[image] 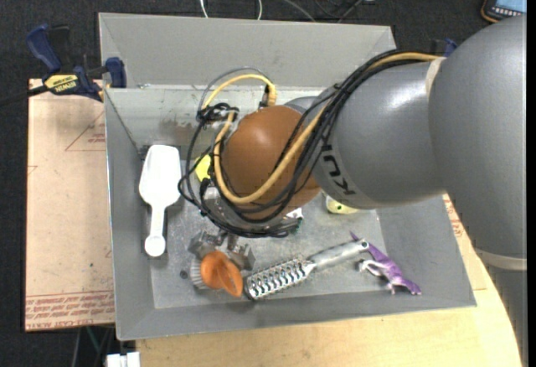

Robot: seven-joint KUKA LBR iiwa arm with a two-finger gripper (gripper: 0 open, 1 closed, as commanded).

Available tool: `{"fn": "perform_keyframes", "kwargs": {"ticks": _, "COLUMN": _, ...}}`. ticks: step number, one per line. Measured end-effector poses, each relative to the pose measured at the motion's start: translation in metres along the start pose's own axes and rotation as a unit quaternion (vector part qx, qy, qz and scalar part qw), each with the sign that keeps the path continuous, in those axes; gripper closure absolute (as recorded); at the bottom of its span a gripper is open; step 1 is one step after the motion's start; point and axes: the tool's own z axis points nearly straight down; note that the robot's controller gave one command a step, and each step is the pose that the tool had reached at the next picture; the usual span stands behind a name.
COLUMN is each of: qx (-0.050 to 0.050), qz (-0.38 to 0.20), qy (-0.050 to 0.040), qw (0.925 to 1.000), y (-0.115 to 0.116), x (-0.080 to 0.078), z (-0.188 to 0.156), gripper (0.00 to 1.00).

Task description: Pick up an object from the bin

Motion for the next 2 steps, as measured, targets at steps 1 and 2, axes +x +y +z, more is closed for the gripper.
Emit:
{"fn": "perform_keyframes", "kwargs": {"ticks": 1, "qx": 0.001, "qz": -0.027, "qy": -0.0008, "qw": 0.9996, "y": 0.026, "x": -0.015, "z": -0.011, "gripper": 1.0}}
{"fn": "perform_keyframes", "kwargs": {"ticks": 2, "qx": -0.001, "qz": -0.032, "qy": -0.0005, "qw": 0.9995, "y": 0.008, "x": -0.001, "z": -0.125, "gripper": 1.0}}
